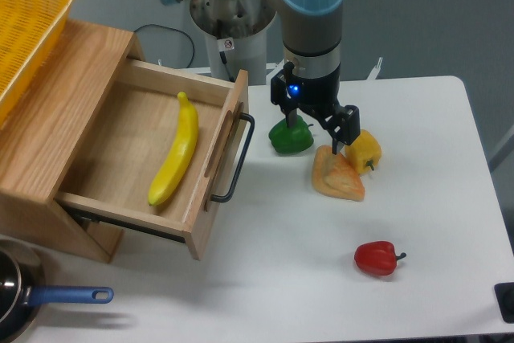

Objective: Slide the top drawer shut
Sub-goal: 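Move the gripper from the peppers toward the open drawer's front panel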

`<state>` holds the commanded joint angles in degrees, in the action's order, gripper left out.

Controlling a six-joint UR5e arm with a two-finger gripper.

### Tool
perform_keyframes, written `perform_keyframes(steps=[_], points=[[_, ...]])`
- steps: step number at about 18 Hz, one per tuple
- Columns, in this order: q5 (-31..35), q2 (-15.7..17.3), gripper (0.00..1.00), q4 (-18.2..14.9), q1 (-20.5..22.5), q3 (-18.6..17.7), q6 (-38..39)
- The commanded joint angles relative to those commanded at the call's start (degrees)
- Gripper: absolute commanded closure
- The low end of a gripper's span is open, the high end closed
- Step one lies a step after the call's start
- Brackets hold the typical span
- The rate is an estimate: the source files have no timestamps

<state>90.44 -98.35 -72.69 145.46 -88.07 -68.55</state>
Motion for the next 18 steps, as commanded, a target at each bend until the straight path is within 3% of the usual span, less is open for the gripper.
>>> perform_keyframes(steps=[7, 18], points=[[0.0, -1.6, 0.0, -0.1, -0.4, -0.6, 1.0], [-0.3, -4.7, 0.0, 0.4, -1.1, 0.1, 12.0]])
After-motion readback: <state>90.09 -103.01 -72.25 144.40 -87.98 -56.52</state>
